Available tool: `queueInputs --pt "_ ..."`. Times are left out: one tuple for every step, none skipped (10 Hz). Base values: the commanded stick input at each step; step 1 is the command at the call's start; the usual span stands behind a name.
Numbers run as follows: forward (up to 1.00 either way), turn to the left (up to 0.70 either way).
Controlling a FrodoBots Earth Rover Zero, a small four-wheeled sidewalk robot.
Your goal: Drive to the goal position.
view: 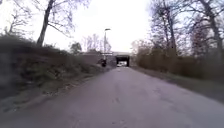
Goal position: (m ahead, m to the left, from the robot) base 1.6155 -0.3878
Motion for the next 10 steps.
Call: queueInputs --pt "1.00 0.01" --pt "1.00 0.01" --pt "1.00 0.01" --pt "1.00 0.01" --pt "1.00 0.01" --pt "1.00 0.01" --pt "1.00 0.01" --pt "1.00 0.01" --pt "1.00 0.01" --pt "1.00 0.01"
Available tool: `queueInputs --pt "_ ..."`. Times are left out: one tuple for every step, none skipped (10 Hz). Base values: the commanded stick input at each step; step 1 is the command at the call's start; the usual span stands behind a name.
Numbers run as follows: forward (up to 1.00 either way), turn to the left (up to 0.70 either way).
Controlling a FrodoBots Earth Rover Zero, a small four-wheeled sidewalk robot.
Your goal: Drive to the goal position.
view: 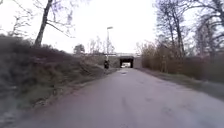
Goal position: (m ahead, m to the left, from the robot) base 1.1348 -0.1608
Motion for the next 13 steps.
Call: queueInputs --pt "1.00 0.01" --pt "1.00 0.01" --pt "1.00 0.01" --pt "1.00 0.01" --pt "1.00 0.01" --pt "1.00 0.01" --pt "1.00 0.01" --pt "1.00 0.01" --pt "1.00 0.01" --pt "1.00 0.01" --pt "1.00 0.01" --pt "1.00 0.01" --pt "1.00 0.01"
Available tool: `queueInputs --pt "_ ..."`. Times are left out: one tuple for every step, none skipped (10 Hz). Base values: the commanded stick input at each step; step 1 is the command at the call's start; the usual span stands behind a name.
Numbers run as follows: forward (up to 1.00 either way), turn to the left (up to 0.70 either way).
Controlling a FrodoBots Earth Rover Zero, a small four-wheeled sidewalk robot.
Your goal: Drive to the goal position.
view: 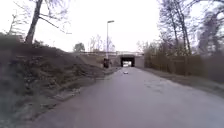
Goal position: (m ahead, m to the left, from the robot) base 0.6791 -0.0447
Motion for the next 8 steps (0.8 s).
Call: queueInputs --pt "1.00 0.01" --pt "1.00 0.01" --pt "1.00 0.01" --pt "1.00 0.01" --pt "1.00 0.01" --pt "1.00 0.01" --pt "1.00 0.01" --pt "1.00 0.01"
